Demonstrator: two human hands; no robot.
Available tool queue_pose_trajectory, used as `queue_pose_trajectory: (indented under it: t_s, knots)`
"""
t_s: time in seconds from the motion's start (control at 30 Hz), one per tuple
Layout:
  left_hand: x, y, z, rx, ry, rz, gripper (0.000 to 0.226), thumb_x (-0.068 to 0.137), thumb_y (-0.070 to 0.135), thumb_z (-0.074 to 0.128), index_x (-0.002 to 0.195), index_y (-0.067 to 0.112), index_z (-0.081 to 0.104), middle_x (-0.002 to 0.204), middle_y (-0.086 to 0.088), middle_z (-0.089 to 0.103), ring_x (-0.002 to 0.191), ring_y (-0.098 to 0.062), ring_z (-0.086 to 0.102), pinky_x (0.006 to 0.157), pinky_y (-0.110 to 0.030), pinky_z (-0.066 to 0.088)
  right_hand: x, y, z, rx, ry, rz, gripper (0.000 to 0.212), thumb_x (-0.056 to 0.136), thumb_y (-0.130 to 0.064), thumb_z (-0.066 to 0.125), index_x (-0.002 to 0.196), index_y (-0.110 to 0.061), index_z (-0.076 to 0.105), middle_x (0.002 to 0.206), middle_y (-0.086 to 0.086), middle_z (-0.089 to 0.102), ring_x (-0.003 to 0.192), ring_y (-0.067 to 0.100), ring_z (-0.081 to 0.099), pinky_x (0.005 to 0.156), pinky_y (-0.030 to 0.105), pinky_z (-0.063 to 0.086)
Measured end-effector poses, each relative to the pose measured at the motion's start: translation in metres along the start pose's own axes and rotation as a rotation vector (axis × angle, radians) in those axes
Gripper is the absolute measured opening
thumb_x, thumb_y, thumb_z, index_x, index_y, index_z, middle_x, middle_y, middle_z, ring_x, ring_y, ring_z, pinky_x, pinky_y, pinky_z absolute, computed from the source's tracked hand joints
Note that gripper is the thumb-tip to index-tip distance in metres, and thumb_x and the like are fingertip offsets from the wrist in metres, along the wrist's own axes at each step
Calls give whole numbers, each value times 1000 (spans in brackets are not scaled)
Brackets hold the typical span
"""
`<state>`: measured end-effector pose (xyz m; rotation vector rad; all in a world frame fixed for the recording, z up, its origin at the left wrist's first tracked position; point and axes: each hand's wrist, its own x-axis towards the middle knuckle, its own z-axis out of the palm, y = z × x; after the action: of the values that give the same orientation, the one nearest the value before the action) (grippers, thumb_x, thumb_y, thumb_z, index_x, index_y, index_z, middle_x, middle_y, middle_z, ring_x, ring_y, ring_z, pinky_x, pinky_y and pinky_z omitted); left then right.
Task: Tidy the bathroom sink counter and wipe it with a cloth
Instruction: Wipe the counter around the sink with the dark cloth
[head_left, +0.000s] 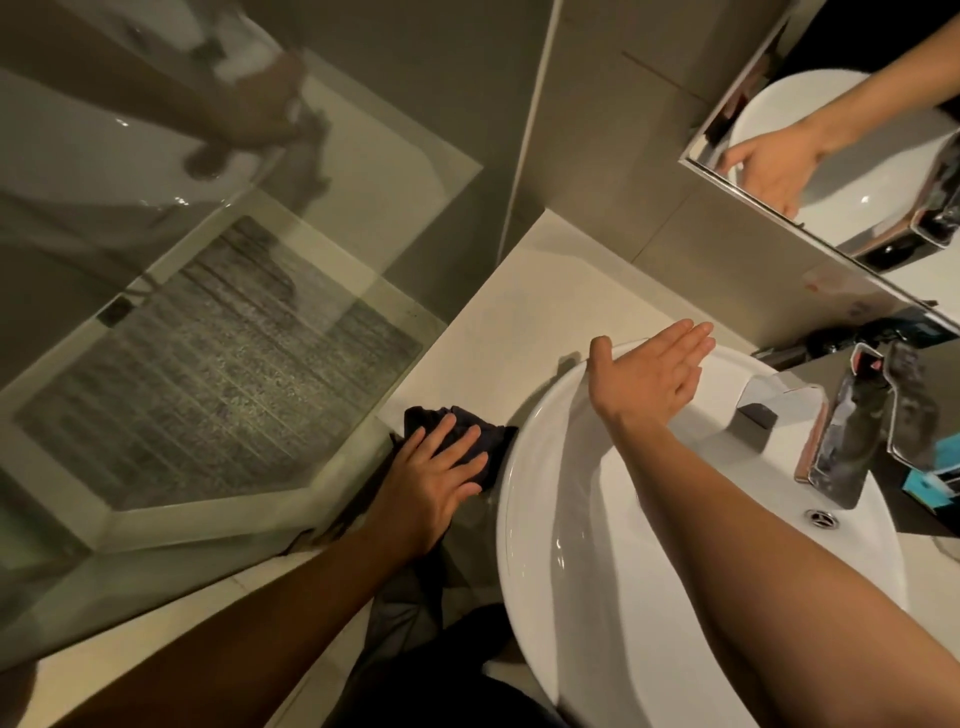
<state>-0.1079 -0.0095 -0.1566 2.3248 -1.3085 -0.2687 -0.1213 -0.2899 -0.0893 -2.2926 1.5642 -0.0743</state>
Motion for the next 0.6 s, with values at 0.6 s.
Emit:
queue_pose_trajectory:
  t_s: [0.6]
  knots:
    - [119,15,-158,-1260,-112,-826,42,101,43,48,122,15,69,110,-12,77,98,-30,73,77,-39,57,-14,-2,-24,54,-99,108,125,82,-83,41,159,1,-12,169,19,-15,158,30,-14,128,44,-2]
